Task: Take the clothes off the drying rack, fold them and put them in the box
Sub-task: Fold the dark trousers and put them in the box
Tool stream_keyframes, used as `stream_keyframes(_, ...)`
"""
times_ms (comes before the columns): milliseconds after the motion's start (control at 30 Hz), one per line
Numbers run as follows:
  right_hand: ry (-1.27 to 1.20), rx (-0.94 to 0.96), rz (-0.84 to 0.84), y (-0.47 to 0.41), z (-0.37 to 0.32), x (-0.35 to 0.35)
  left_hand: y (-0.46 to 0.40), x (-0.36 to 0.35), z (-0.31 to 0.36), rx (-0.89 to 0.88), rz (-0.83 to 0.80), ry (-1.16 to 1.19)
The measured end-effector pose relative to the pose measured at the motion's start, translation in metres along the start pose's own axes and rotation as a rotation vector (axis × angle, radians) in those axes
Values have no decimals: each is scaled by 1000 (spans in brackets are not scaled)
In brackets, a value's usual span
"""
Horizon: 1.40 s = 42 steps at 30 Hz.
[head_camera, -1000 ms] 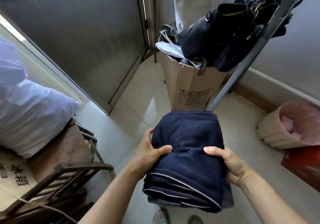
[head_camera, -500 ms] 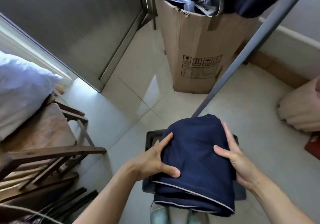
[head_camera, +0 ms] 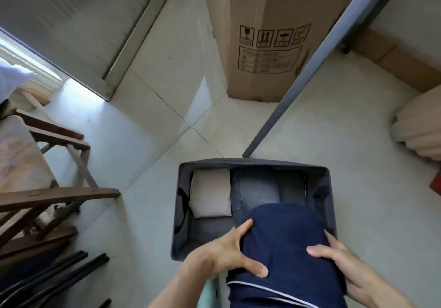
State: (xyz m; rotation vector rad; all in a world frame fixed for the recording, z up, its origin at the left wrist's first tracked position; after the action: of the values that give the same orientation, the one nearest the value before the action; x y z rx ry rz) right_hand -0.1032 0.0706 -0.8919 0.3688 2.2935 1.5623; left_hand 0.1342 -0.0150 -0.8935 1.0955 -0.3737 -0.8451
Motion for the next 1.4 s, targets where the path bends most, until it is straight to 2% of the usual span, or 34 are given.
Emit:
stream_keyframes(133, 22, -8, 28, -35, -6, 1, -39, 4, -8, -42, 34, -1)
stream_keyframes(367, 58, 9, -46, -109, -15, -25, -74, 44, -32, -126, 125, 55)
stream_keyframes(733, 21, 167, -237, -223, 2, -136, -97, 121, -94, -194, 602, -69)
stream_keyframes(833, 43, 208, -200, -263, 8, -155, -120, 132, -108, -171, 697, -81)
stream_keyframes(967, 88, 271, 4, -296, 23, -166, -145, 143, -113, -136, 759, -63)
stream_keyframes(1067, 341, 449, 211, -285, 26, -171, -156, 145, -111, -114, 823, -76)
stream_keyframes(1167, 888, 958, 520, -243, 16, -178, -153, 135, -106, -125, 962, -314)
stream_keyframes(1200, 1088, 1143, 523, -232, 14, -185, -151, 130, -103, -155, 981, -432)
stream_keyframes(1233, 1275, 1272, 424, -228, 16, -192, -152, 127, -101, -193, 964, -529)
stream_keyframes(1267, 1456, 1318, 304, -231, 18, -196, -155, 127, -99, -224, 919, -600)
stream_keyframes(1300, 1613, 1265, 202, -239, 18, -196, -160, 130, -97, -237, 861, -657)
stream_keyframes(1400, 1798, 917, 67, -270, 9, -191, -181, 151, -95, -100, 700, -820)
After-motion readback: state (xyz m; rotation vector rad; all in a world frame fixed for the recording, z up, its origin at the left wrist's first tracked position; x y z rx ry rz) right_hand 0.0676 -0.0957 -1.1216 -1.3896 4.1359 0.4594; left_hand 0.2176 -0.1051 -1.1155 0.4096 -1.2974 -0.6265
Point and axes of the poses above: each hand's wrist, its own y-axis away from the middle knuckle, its own x-axis out of the back of the hand, z = x × y, the point moved 4 cm from there along -y, towards the middle knuckle, and after that the axes turned 4 degrees about z, right-handed, at the moved point
